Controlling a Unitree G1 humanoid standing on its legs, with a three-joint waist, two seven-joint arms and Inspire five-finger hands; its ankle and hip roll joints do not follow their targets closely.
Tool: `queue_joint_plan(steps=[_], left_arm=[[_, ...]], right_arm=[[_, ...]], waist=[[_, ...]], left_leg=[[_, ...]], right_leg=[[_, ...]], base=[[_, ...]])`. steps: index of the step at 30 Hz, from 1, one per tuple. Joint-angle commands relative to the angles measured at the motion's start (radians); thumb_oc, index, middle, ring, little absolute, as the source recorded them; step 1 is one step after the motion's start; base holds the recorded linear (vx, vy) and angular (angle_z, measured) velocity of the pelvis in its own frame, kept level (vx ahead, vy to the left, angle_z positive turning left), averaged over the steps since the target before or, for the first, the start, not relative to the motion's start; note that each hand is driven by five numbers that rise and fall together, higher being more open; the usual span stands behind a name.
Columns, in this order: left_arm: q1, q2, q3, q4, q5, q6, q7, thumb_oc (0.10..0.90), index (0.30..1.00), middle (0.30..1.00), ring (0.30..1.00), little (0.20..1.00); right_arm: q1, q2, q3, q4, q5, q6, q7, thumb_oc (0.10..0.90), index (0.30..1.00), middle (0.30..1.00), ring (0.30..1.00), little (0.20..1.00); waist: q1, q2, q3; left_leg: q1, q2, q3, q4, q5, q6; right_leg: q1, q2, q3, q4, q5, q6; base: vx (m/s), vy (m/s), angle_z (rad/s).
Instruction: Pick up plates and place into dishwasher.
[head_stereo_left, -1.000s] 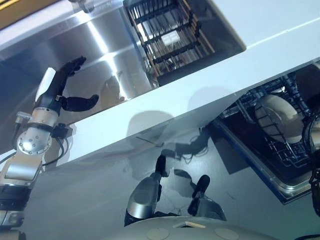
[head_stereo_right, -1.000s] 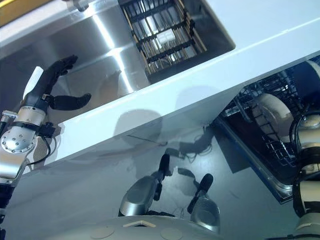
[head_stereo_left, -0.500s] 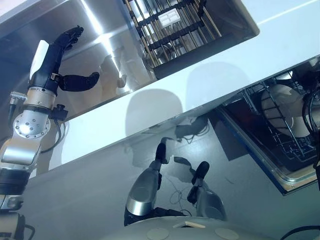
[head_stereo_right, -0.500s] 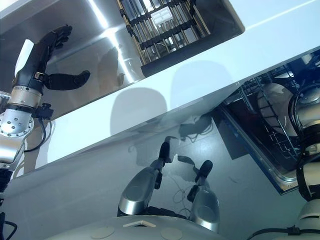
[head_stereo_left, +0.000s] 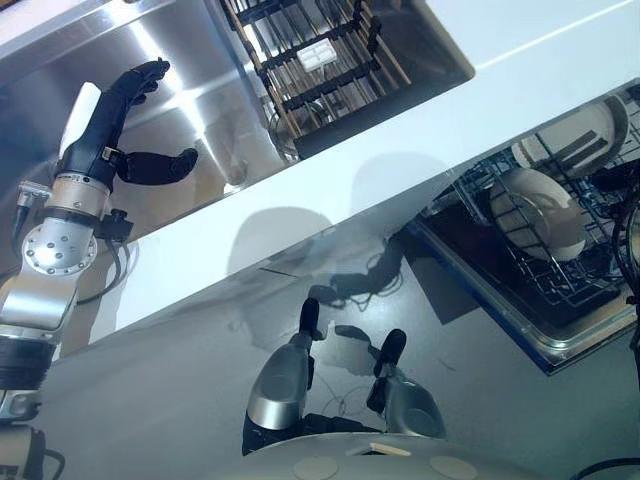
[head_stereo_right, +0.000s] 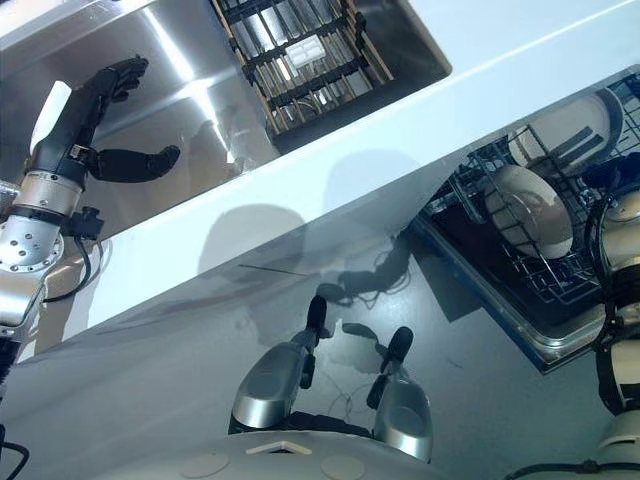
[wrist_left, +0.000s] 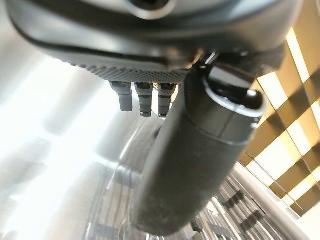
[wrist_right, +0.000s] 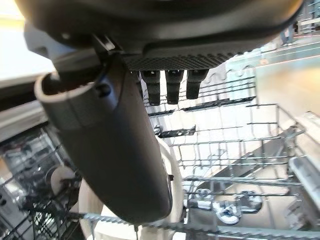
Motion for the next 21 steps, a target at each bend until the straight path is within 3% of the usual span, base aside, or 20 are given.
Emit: queue_joint_plan(steps=[1,8,11,15,16,18,21], left_arm=[[0.020,0.011,0.087,-0.062,-0.027,-0.039,0.010,0.800,0.900,0.900,0.900,0.900],[0.046,-0.035,0.098,-0.064,0.004,-0.022,-0.025,0.800,0.900,0.900,0.900,0.900],[0.070,-0.060,0.110,-0.061,0.022,-0.022,-0.025,0.800,0.900,0.900,0.900,0.900],[0.083,-0.104,0.126,-0.046,0.052,-0.029,-0.026,0.800,0.900,0.900,0.900,0.900],[0.084,-0.116,0.126,-0.034,0.063,-0.036,-0.029,0.800,0.900,0.900,0.900,0.900],[0.089,-0.132,0.128,-0.018,0.079,-0.041,-0.030,0.800,0.900,0.900,0.900,0.900],[0.095,-0.143,0.125,-0.015,0.093,-0.033,-0.027,0.800,0.900,0.900,0.900,0.900]], right_arm=[[0.058,-0.068,-0.001,-0.099,-0.056,-0.041,-0.030,0.800,0.900,0.900,0.900,0.900],[0.198,0.032,-0.090,-0.168,-0.027,-0.085,-0.013,0.800,0.900,0.900,0.900,0.900],[0.302,0.118,-0.160,-0.223,0.116,-0.124,-0.050,0.800,0.900,0.900,0.900,0.900],[0.389,0.278,-0.263,-0.267,0.405,-0.251,-0.048,0.800,0.900,0.900,0.900,0.900],[0.409,0.330,-0.288,-0.271,0.513,-0.312,-0.031,0.800,0.900,0.900,0.900,0.900],[0.434,0.415,-0.321,-0.273,0.585,-0.408,-0.024,0.800,0.900,0.900,0.900,0.900],[0.456,0.481,-0.330,-0.297,0.667,-0.478,-0.014,0.800,0.900,0.900,0.900,0.900]], waist=[[-0.030,-0.037,-0.187],[-0.053,-0.048,-0.259],[-0.071,-0.045,-0.285],[-0.094,-0.036,-0.308],[-0.099,-0.034,-0.316],[-0.108,-0.028,-0.329],[-0.113,-0.022,-0.340]], left_leg=[[-0.011,0.021,0.023,0.056,-0.125,-0.035],[0.056,0.020,0.048,0.025,-0.136,-0.035],[0.086,0.020,0.062,0.008,-0.142,-0.033],[0.118,0.021,0.074,0.001,-0.154,-0.031],[0.130,0.021,0.076,0.000,-0.160,-0.030],[0.146,0.021,0.081,0.000,-0.170,-0.029],[0.160,0.020,0.085,0.001,-0.177,-0.027]], right_leg=[[-0.036,-0.043,0.004,0.072,-0.051,0.066],[0.014,-0.032,0.018,0.035,-0.043,0.073],[0.036,-0.028,0.029,0.020,-0.041,0.075],[0.060,-0.026,0.040,0.013,-0.048,0.073],[0.070,-0.027,0.041,0.011,-0.052,0.073],[0.082,-0.028,0.042,0.009,-0.056,0.072],[0.093,-0.029,0.046,0.006,-0.061,0.072]], base=[[0.02,-0.024,-0.12],[0.02,-0.009,-0.09],[0.02,0.010,-0.15],[0.00,0.016,-0.13],[0.02,0.012,-0.14],[0.03,0.006,-0.10],[0.04,0.000,-0.07]])
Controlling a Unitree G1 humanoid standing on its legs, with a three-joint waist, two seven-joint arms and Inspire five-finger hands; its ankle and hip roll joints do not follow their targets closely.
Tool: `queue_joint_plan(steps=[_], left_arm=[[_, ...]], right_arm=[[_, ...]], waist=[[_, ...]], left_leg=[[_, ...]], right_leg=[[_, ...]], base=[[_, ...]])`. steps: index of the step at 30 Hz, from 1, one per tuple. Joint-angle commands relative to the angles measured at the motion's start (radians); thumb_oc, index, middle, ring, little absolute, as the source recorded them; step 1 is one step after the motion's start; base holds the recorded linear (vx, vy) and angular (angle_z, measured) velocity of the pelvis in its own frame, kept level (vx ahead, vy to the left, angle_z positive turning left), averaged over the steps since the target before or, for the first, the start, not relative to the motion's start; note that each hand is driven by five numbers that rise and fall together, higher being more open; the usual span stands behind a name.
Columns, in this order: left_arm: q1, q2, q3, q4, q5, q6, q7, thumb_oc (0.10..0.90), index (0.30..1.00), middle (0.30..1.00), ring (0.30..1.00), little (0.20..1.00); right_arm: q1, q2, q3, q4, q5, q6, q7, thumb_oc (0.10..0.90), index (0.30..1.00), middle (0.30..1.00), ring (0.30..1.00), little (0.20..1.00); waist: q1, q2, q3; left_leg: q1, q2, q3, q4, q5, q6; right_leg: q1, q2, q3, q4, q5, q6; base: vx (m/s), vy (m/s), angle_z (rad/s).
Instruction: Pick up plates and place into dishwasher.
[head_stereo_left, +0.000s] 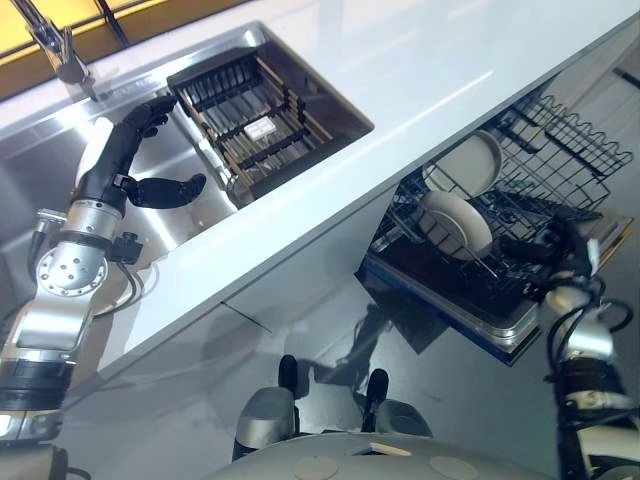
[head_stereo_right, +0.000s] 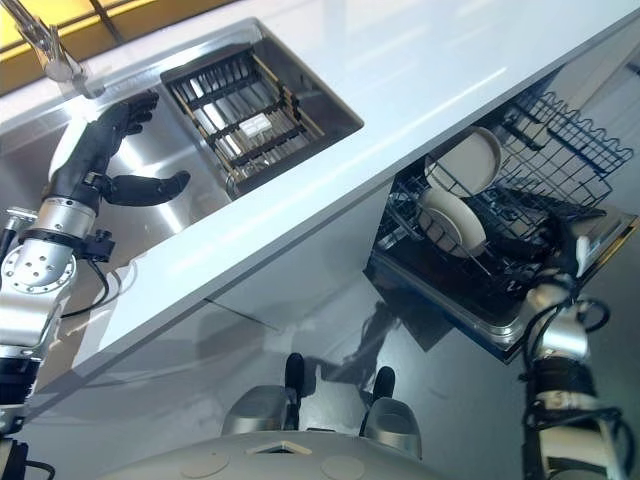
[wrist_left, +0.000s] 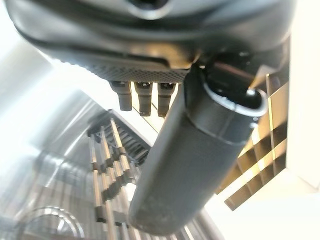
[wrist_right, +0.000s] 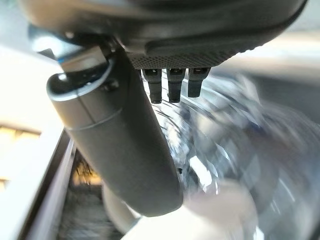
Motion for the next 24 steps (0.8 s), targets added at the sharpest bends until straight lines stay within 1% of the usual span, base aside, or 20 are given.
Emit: queue_joint_plan(steps=[1,3,6,9,11,16,21,23,24], left_arm=[[0.004,0.007,0.058,0.014,0.034,-0.072,0.033,0.800,0.900,0.900,0.900,0.900],[0.015,0.004,0.059,0.009,0.036,-0.064,0.033,0.800,0.900,0.900,0.900,0.900],[0.029,0.004,0.064,-0.004,0.036,-0.058,0.029,0.800,0.900,0.900,0.900,0.900],[0.049,0.004,0.072,-0.020,0.032,-0.054,0.024,0.800,0.900,0.900,0.900,0.900],[0.059,0.007,0.075,-0.035,0.028,-0.046,0.019,0.800,0.900,0.900,0.900,0.900],[0.073,0.011,0.067,-0.062,0.021,-0.026,0.020,0.800,0.900,0.900,0.900,0.900],[0.100,0.016,0.070,-0.087,0.004,-0.016,0.021,0.800,0.900,0.900,0.900,0.900],[0.108,0.011,0.065,-0.098,0.002,-0.011,0.026,0.800,0.900,0.900,0.900,0.900],[0.112,0.009,0.063,-0.101,-0.001,-0.012,0.027,0.800,0.900,0.900,0.900,0.900]], right_arm=[[-0.006,-0.042,0.003,-0.096,0.114,-0.244,0.007,0.800,0.900,0.900,0.900,0.900],[0.019,0.015,0.016,-0.116,0.148,-0.289,0.004,0.800,0.900,0.900,0.900,0.900],[0.041,0.056,0.035,-0.128,0.161,-0.312,0.012,0.800,0.900,0.900,0.900,0.900],[0.066,0.099,0.060,-0.127,0.157,-0.339,-0.014,0.800,0.900,0.900,0.900,0.900],[0.077,0.112,0.067,-0.126,0.162,-0.346,-0.048,0.800,0.900,0.900,0.900,0.900],[0.085,0.143,0.080,-0.081,0.181,-0.389,-0.131,0.800,0.900,0.900,0.900,0.900],[0.088,0.171,0.088,-0.036,0.248,-0.420,-0.186,0.800,0.900,0.900,0.900,0.900],[0.081,0.185,0.092,-0.016,0.283,-0.449,-0.217,0.800,0.900,0.900,0.900,0.900],[0.076,0.192,0.095,-0.009,0.279,-0.467,-0.240,0.800,0.900,0.900,0.900,0.900]], waist=[[-0.007,0.032,-0.181],[-0.010,0.039,-0.189],[-0.013,0.047,-0.194],[-0.015,0.053,-0.199],[-0.016,0.055,-0.200],[-0.008,0.064,-0.193],[0.004,0.073,-0.184],[0.013,0.078,-0.178],[0.016,0.081,-0.175]], left_leg=[[0.024,0.008,0.014,0.019,-0.139,-0.015],[0.031,0.005,0.018,0.022,-0.144,-0.011],[0.037,0.002,0.021,0.019,-0.145,-0.007],[0.038,-0.002,0.025,0.019,-0.146,-0.003],[0.036,-0.005,0.025,0.019,-0.146,0.000],[0.027,-0.013,0.018,0.030,-0.149,0.008],[0.009,-0.020,0.007,0.048,-0.153,0.013],[-0.001,-0.022,0.001,0.058,-0.153,0.015],[-0.006,-0.024,-0.002,0.063,-0.154,0.016]], right_leg=[[0.002,-0.036,-0.026,0.007,-0.060,0.071],[0.009,-0.040,-0.023,0.005,-0.062,0.072],[0.012,-0.043,-0.021,0.003,-0.063,0.073],[0.012,-0.051,-0.021,0.004,-0.061,0.077],[0.010,-0.056,-0.023,0.006,-0.060,0.079],[0.008,-0.068,-0.030,0.011,-0.055,0.084],[0.003,-0.082,-0.036,0.016,-0.050,0.087],[-0.001,-0.090,-0.038,0.024,-0.051,0.088],[-0.004,-0.093,-0.040,0.029,-0.051,0.088]], base=[[0.04,0.005,-0.05],[0.05,0.009,-0.08],[0.04,0.020,-0.04],[0.05,0.029,-0.01],[0.05,0.034,0.01],[0.05,0.033,0.02],[0.05,0.046,0.02],[0.04,0.068,0.06],[0.03,0.064,0.04]])
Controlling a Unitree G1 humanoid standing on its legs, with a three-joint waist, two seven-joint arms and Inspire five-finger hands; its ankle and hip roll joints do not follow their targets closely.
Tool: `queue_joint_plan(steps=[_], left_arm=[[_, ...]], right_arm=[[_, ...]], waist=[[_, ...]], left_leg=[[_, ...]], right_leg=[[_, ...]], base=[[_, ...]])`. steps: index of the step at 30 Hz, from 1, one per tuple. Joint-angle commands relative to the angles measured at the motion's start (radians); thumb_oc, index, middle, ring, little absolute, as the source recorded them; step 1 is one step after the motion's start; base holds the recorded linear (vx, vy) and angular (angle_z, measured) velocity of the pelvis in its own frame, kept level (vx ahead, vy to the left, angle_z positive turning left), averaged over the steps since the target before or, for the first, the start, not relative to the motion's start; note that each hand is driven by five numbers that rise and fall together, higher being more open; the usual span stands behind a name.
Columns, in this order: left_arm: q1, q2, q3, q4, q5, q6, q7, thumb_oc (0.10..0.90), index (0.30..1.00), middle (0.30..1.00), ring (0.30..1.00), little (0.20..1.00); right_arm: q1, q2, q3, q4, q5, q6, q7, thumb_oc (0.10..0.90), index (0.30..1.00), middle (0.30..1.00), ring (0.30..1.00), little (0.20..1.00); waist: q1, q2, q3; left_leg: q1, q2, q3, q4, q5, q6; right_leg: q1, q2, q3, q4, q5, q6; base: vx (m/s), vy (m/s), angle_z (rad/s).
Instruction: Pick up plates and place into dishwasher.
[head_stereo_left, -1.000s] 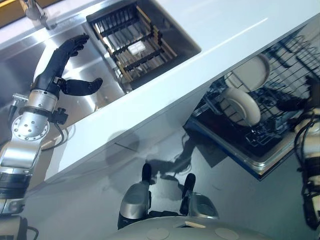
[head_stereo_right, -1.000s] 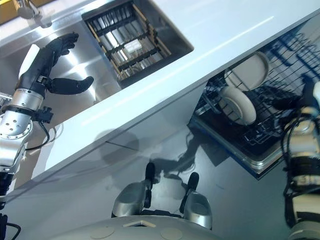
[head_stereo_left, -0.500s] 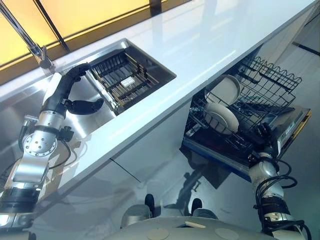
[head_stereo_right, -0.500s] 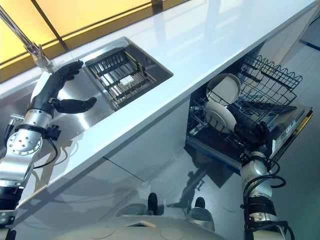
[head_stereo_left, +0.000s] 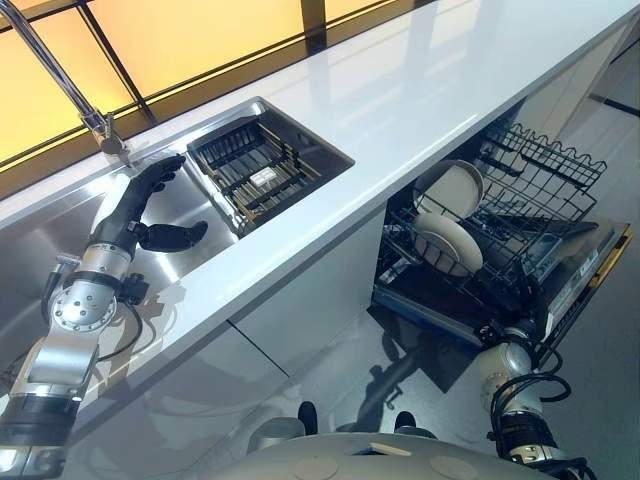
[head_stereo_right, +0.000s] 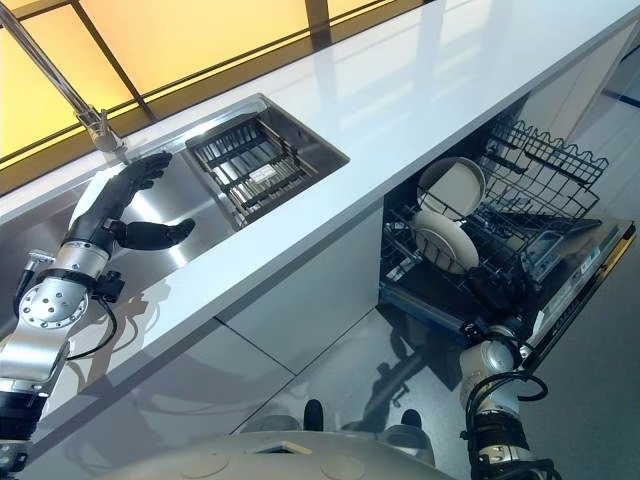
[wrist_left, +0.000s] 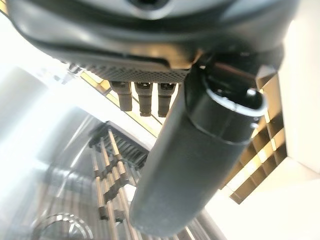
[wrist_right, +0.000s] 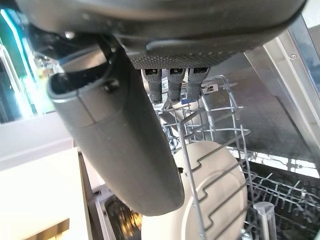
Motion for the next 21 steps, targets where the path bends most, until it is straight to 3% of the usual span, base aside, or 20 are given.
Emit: queue_joint_plan(steps=[1,3,6,11,16,21], left_arm=[[-0.043,0.037,0.060,-0.099,-0.033,-0.056,0.046,0.800,0.900,0.900,0.900,0.900],[-0.034,0.031,0.057,-0.108,-0.034,-0.054,0.048,0.800,0.900,0.900,0.900,0.900],[-0.020,0.023,0.057,-0.103,-0.039,-0.063,0.053,0.800,0.900,0.900,0.900,0.900],[0.006,0.025,0.076,-0.112,-0.052,-0.061,0.048,0.800,0.900,0.900,0.900,0.900],[0.015,0.026,0.075,-0.110,-0.063,-0.061,0.053,0.800,0.900,0.900,0.900,0.900],[0.029,0.032,0.084,-0.124,-0.081,-0.065,0.045,0.800,0.900,0.900,0.900,0.900]], right_arm=[[-0.085,0.002,0.019,-0.011,0.000,-0.162,-0.070,0.800,0.900,0.900,0.900,0.900],[-0.090,0.013,0.037,-0.024,-0.065,-0.191,-0.117,0.800,0.900,0.900,0.900,0.900],[-0.088,0.015,0.081,-0.071,-0.224,-0.158,-0.181,0.800,0.900,0.900,0.900,0.900],[-0.061,0.004,0.085,-0.084,-0.309,-0.175,-0.267,0.800,0.900,0.900,0.900,0.900],[-0.059,0.004,0.067,-0.081,-0.345,-0.202,-0.368,0.800,0.900,0.900,0.900,0.900],[-0.056,0.010,0.060,-0.037,-0.274,-0.200,-0.354,0.800,0.900,0.900,0.900,0.900]], waist=[[0.031,0.002,-0.039],[0.038,0.005,-0.035],[0.043,0.010,-0.031],[0.040,0.010,-0.033],[0.038,0.013,-0.031],[0.041,0.013,-0.027]], left_leg=[[-0.024,-0.020,-0.010,0.070,-0.152,0.013],[-0.031,-0.021,-0.015,0.078,-0.152,0.014],[-0.037,-0.024,-0.019,0.084,-0.152,0.016],[-0.039,-0.023,-0.012,0.076,-0.147,0.016],[-0.039,-0.025,-0.009,0.076,-0.148,0.018],[-0.044,-0.027,-0.011,0.083,-0.150,0.020]], right_leg=[[-0.018,-0.084,-0.040,0.037,-0.049,0.085],[-0.019,-0.088,-0.043,0.041,-0.048,0.086],[-0.023,-0.093,-0.044,0.046,-0.049,0.087],[-0.028,-0.095,-0.042,0.049,-0.050,0.091],[-0.031,-0.097,-0.041,0.053,-0.051,0.095],[-0.032,-0.098,-0.040,0.055,-0.050,0.093]], base=[[0.03,0.076,0.03],[0.02,0.055,0.04],[0.02,0.049,0.06],[0.01,0.026,0.02],[0.01,0.023,0.07],[0.00,0.004,0.01]])
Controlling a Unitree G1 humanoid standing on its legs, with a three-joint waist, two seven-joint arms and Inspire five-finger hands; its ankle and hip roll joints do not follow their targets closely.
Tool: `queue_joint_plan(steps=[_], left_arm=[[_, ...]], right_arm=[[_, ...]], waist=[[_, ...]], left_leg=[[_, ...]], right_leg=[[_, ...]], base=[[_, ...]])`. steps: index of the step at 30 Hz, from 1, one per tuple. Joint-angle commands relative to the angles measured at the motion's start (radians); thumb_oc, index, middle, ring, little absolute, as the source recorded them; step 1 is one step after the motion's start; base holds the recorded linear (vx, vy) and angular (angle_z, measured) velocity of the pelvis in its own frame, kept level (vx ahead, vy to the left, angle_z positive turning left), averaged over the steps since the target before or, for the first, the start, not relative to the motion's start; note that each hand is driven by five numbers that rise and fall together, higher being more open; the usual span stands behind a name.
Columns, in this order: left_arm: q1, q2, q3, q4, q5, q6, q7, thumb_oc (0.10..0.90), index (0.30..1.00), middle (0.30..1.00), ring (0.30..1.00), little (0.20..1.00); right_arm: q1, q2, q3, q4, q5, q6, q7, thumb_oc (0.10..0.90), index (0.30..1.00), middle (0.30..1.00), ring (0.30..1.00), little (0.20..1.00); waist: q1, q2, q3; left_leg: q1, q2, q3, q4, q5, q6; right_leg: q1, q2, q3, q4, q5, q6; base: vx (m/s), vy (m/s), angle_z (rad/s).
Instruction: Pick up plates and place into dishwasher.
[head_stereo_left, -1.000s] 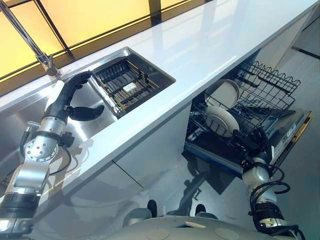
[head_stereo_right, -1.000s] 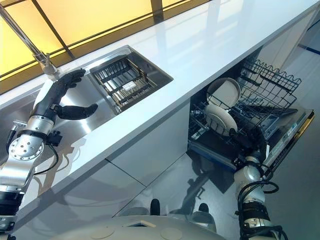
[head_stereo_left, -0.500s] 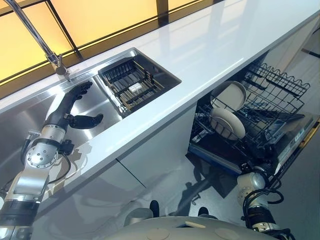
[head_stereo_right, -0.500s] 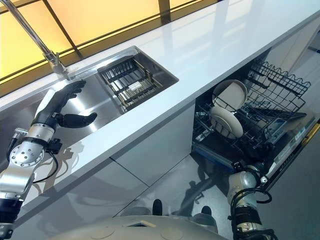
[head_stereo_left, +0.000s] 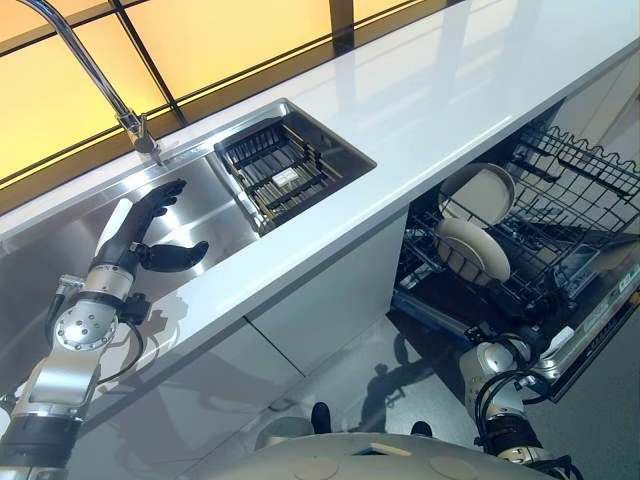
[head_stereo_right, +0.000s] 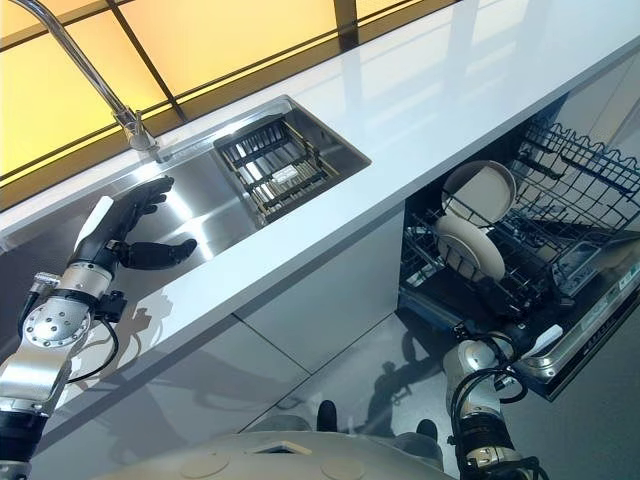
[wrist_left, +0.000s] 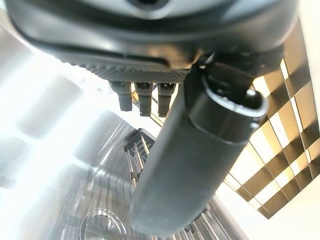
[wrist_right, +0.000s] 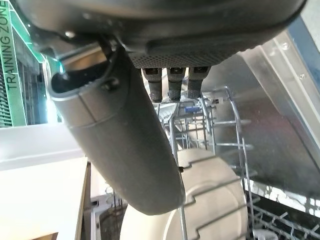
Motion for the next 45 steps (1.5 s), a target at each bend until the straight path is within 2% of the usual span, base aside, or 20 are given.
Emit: queue_joint_plan(steps=[1,5,15,19,21,24,27,35,39,45], left_arm=[[-0.060,0.058,0.085,-0.118,-0.037,-0.067,0.043,0.800,0.900,0.900,0.900,0.900],[-0.062,0.061,0.079,-0.108,-0.041,-0.073,0.044,0.800,0.900,0.900,0.900,0.900],[-0.049,0.048,0.065,-0.116,-0.034,-0.078,0.048,0.800,0.900,0.900,0.900,0.900],[-0.045,0.048,0.068,-0.120,-0.038,-0.078,0.043,0.800,0.900,0.900,0.900,0.900],[-0.046,0.047,0.065,-0.119,-0.034,-0.079,0.040,0.800,0.900,0.900,0.900,0.900],[-0.047,0.045,0.063,-0.124,-0.031,-0.077,0.034,0.800,0.900,0.900,0.900,0.900],[-0.051,0.045,0.055,-0.133,-0.030,-0.066,0.037,0.800,0.900,0.900,0.900,0.900],[-0.066,0.052,0.046,-0.129,-0.033,-0.059,0.026,0.800,0.900,0.900,0.900,0.900],[-0.077,0.055,0.036,-0.132,-0.028,-0.053,0.022,0.800,0.900,0.900,0.900,0.900],[-0.094,0.059,0.018,-0.141,-0.021,-0.040,0.010,0.800,0.900,0.900,0.900,0.900]], right_arm=[[-0.069,-0.020,-0.025,-0.035,0.008,-0.111,-0.019,0.800,0.900,0.900,0.900,0.900],[-0.070,-0.008,-0.066,0.015,0.074,-0.151,-0.052,0.800,0.900,0.900,0.900,0.900],[-0.075,0.010,-0.072,0.014,0.016,-0.182,-0.161,0.800,0.900,0.900,0.900,0.900],[-0.071,0.015,-0.058,0.017,0.094,-0.155,-0.049,0.800,0.900,0.900,0.900,0.900],[-0.068,0.012,-0.042,0.033,0.149,-0.132,0.077,0.800,0.900,0.900,0.900,0.900],[-0.071,-0.012,-0.017,0.045,0.146,-0.087,0.142,0.800,0.900,0.900,0.900,0.900],[-0.083,-0.049,-0.010,0.054,0.106,-0.053,0.152,0.800,0.900,0.900,0.900,0.900],[-0.104,-0.095,-0.012,0.078,0.113,0.037,0.231,0.800,0.900,0.900,0.900,0.900],[-0.110,-0.113,-0.008,0.101,0.161,0.084,0.331,0.800,0.900,0.900,0.900,0.900],[-0.150,-0.164,0.015,0.097,0.116,0.096,0.452,0.800,0.900,0.900,0.900,0.900]], waist=[[0.010,-0.033,-0.001],[0.008,-0.033,-0.002],[0.012,-0.028,-0.001],[0.013,-0.029,-0.001],[0.014,-0.031,0.000],[0.018,-0.036,0.003],[0.020,-0.037,0.008],[0.026,-0.044,0.020],[0.032,-0.051,0.027],[0.052,-0.057,0.037]], left_leg=[[-0.026,-0.012,0.004,0.084,-0.152,0.013],[-0.025,-0.011,0.007,0.083,-0.152,0.013],[-0.027,-0.013,-0.002,0.084,-0.151,0.015],[-0.031,-0.014,-0.002,0.086,-0.150,0.016],[-0.031,-0.014,-0.003,0.085,-0.149,0.016],[-0.037,-0.015,-0.005,0.089,-0.147,0.013],[-0.043,-0.015,-0.006,0.094,-0.145,0.011],[-0.048,-0.012,-0.008,0.100,-0.142,0.010],[-0.048,-0.010,-0.014,0.108,-0.142,0.008],[-0.050,-0.008,-0.034,0.122,-0.141,0.006]], right_leg=[[-0.027,-0.082,-0.018,0.055,-0.042,0.080],[-0.027,-0.080,-0.015,0.054,-0.041,0.080],[-0.027,-0.077,-0.009,0.055,-0.041,0.076],[-0.031,-0.077,-0.006,0.055,-0.041,0.074],[-0.032,-0.076,-0.009,0.055,-0.039,0.073],[-0.033,-0.077,-0.014,0.054,-0.037,0.073],[-0.036,-0.077,-0.017,0.054,-0.035,0.074],[-0.036,-0.076,-0.021,0.059,-0.034,0.077],[-0.029,-0.076,-0.029,0.062,-0.034,0.078],[-0.015,-0.075,-0.042,0.060,-0.031,0.080]], base=[[0.00,0.000,0.00],[0.00,0.000,0.00],[0.00,0.000,0.00],[0.00,0.000,0.00],[0.00,0.000,0.00],[0.00,0.000,0.00],[0.00,0.000,0.00],[0.00,0.000,0.00],[0.03,-0.013,0.01],[0.04,-0.010,0.05]])
